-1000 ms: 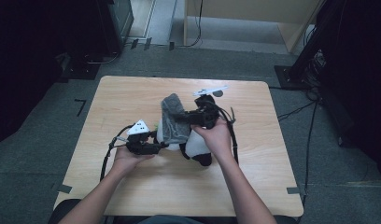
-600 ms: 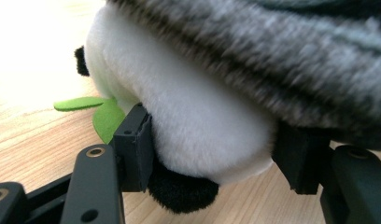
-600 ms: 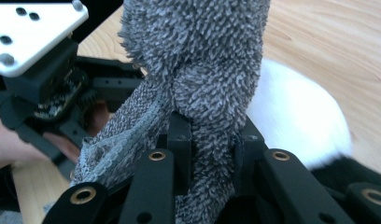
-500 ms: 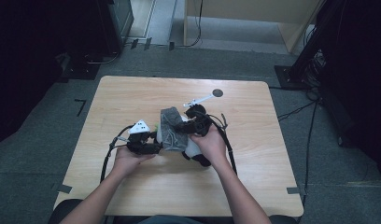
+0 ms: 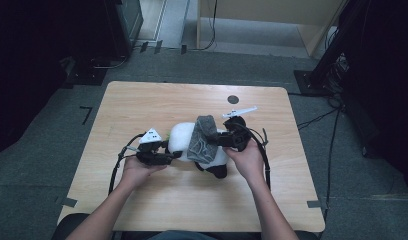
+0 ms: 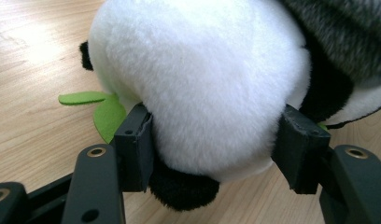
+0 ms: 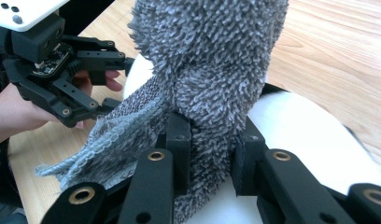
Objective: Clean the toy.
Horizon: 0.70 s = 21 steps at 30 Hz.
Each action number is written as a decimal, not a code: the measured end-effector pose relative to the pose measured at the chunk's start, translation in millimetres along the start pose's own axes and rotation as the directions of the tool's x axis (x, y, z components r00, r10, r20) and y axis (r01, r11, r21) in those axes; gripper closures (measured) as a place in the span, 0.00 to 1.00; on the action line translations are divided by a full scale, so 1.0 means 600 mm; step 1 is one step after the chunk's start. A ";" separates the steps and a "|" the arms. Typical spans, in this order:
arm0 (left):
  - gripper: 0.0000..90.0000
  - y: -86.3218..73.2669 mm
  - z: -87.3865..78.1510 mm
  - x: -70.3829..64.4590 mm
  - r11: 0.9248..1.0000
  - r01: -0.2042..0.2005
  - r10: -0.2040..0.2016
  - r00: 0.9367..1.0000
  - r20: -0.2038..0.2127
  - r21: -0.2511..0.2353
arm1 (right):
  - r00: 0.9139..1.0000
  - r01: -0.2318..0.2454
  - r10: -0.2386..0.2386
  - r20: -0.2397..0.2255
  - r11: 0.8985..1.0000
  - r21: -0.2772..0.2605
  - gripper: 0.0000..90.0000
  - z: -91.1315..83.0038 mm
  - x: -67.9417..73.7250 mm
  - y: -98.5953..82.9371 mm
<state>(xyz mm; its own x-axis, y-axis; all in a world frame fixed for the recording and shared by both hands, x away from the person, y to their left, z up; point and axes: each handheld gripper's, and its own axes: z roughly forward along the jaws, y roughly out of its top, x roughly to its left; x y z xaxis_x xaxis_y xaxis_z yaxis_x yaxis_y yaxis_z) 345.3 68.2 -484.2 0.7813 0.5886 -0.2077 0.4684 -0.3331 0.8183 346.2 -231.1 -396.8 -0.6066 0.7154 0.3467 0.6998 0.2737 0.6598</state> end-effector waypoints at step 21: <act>0.42 -0.003 0.000 0.004 1.000 0.007 -0.007 1.000 0.015 -0.014 | 0.998 -0.049 0.043 -0.042 0.987 -0.152 0.83 -0.088 -0.018 -0.007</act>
<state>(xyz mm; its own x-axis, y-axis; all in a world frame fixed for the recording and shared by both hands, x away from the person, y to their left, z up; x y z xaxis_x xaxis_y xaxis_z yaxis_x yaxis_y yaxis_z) 346.0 70.1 -486.3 0.7839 0.5801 -0.2212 0.4684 -0.3188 0.8240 329.8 -274.2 -368.1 -0.5911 0.6988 0.4028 0.6633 0.1370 0.7357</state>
